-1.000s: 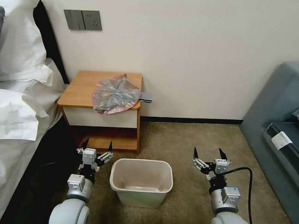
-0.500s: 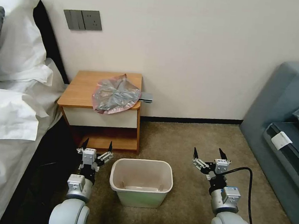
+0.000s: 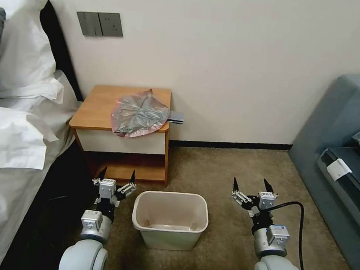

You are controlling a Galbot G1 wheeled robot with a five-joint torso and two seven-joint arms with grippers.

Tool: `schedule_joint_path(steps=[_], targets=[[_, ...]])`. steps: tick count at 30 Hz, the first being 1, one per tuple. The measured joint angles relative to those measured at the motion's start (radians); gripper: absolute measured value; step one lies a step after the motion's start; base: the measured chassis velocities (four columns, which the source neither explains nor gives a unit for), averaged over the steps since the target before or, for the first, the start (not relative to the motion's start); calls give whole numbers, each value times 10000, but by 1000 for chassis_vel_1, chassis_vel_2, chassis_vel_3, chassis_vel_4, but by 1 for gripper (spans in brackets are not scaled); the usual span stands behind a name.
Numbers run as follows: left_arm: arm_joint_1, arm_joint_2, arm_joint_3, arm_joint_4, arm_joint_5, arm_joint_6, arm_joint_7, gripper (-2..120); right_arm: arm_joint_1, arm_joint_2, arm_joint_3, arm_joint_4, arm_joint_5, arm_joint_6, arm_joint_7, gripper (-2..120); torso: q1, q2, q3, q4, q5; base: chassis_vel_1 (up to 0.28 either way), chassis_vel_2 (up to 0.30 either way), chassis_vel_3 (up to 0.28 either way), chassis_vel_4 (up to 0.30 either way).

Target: Pick up the garbage bag from the table and place it over the trash can.

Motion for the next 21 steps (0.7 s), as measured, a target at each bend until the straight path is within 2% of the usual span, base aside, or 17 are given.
schedule_joint_path(steps=[1,3,4,6,7,8,10,11,19,20,21], targets=[[0,0,0,0,0,0,0,97,0,0,0,0,0,0,0,100,0,0,0,0,0,0,0,0,0],[280,204,-425,-133,-454,-104,-16,97,-862,-430,-470,1052,252,-197,246,100,0,0,0,-4,-9,0,0,0,0],[280,204,-425,-133,-454,-104,-16,97,-862,-430,-470,1052,252,-197,246,100,0,0,0,-4,-9,0,0,0,0],[825,617,-1306,-440,-1313,-334,-87,99,-1632,-806,-926,1984,476,-388,423,100,0,0,-1,-1,-7,0,0,0,0],[1073,801,-1689,-567,-1708,-435,-113,99,-1742,-816,-1049,2085,510,-453,382,100,1,0,-1,1,-12,0,0,0,0],[1073,801,-1689,-567,-1708,-435,-113,99,-1742,-816,-1049,2085,510,-453,382,100,1,0,-1,1,-12,0,0,0,0],[1608,1206,-2562,-868,-2544,-667,-183,99,-1691,-797,-1189,2091,527,-488,295,100,0,0,-1,5,6,0,0,0,0],[1699,1275,-2678,-924,-2699,-708,-189,99,-1592,-795,-1219,2085,548,-464,283,100,0,0,-1,5,4,0,0,0,0],[1775,1329,-2750,-994,-2897,-728,-183,99,-968,-976,-1229,1834,435,328,46,100,0,0,0,0,-3,0,0,0,0],[1795,1338,-2674,-1078,-3047,-686,-122,99,-776,-1087,-1239,1683,313,549,-87,100,0,0,-1,1,-1,0,0,0,0],[1838,1362,-2156,-1416,-3613,-461,244,99,-360,-1311,-1279,1394,-70,874,-319,100,0,0,0,-1,0,0,0,0,0]])
